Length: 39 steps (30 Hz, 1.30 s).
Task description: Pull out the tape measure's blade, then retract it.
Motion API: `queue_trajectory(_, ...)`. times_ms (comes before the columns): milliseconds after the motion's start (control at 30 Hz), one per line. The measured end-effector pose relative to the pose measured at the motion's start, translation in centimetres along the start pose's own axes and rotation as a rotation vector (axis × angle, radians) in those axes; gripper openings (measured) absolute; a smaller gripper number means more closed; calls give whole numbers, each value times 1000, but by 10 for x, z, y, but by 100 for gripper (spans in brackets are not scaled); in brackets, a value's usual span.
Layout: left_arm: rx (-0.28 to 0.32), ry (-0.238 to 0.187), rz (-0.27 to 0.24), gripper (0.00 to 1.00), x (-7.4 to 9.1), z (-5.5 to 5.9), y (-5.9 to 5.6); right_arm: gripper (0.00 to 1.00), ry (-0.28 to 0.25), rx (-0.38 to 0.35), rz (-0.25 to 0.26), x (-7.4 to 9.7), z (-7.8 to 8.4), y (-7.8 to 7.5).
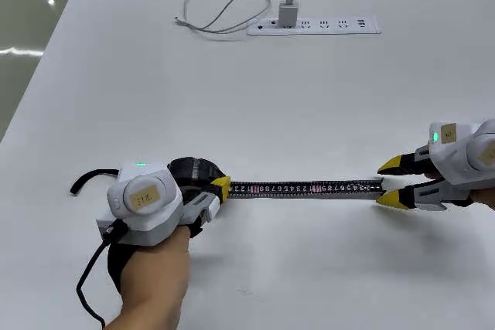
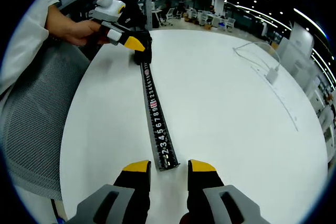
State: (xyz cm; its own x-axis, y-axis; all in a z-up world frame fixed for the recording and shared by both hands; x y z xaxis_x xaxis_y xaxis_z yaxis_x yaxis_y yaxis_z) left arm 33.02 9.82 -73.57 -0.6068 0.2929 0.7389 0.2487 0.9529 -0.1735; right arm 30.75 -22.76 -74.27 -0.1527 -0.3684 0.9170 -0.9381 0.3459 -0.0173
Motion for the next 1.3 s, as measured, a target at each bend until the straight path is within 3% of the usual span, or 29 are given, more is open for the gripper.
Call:
queue_trajectory(933, -10, 14, 3, 58, 0, -1, 0, 12, 9, 66, -36, -7, -3, -1)
queue_trajectory(1300, -10, 17, 3, 58, 0, -1, 0, 11, 100, 171, -42, -9, -6, -1)
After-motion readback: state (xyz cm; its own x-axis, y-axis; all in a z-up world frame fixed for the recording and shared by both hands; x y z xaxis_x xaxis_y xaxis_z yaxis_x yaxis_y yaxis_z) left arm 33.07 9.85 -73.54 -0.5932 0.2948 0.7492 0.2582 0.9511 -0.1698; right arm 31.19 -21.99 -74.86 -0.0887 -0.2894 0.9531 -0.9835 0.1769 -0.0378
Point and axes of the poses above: the centre of the closed fingertips' face, and the gripper's own axes: x roughly backward along the fingers, y roughly to its left, z roughly out of its underside, the point moved 6 cm from there along x, roughly backward along the fingers, and after that the axes turned 12 degrees about y, right-handed, at the moved point
